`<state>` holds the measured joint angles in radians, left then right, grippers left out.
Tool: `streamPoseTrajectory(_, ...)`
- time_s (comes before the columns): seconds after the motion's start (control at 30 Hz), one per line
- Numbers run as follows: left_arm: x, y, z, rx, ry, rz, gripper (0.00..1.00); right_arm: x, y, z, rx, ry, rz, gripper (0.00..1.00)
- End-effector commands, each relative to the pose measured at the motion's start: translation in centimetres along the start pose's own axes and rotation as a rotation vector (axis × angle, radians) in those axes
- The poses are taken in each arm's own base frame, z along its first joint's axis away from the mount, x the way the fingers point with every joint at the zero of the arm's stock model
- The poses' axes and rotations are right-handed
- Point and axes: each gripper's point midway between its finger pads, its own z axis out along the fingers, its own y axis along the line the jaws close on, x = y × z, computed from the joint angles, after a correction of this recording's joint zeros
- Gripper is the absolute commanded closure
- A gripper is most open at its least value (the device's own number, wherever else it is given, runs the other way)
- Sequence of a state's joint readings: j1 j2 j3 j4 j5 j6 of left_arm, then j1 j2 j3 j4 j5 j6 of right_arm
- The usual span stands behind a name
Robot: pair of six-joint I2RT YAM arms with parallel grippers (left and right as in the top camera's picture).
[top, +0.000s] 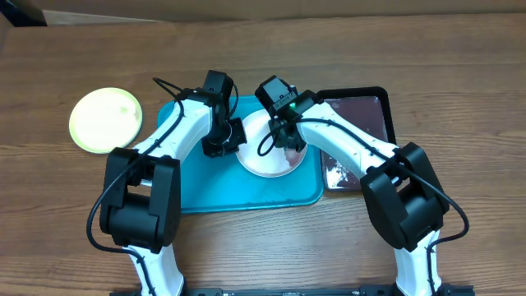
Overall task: Clean dirty plates on tray and stack at the side
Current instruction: 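Scrub the white plate with the sponge while the left gripper holds it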
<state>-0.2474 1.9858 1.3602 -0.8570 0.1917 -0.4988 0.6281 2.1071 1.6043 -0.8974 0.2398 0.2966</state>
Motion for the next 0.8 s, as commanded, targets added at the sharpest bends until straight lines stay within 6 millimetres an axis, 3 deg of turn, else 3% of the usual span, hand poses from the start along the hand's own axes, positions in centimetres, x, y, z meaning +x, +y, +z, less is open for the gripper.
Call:
streamPoseTrajectory(0.0,-0.1,0.2,-0.1,-0.015,-0.011,0.004,0.96,-0.9,-0.3,-0.4,0.005,-0.02,0.027,0.96)
streamPoseTrajectory(0.5,-0.1,0.2,-0.1,-0.015,-0.011,0.004,0.96,0.9,-0.9,2.7,0.013,-0.017,0.073,0.96)
streamPoseTrajectory(0.77,-0.1,0.2,-0.1,-0.015,-0.012,0.004,0.96,-0.7,-0.3,0.9,-0.078,-0.014,0.098,0.96)
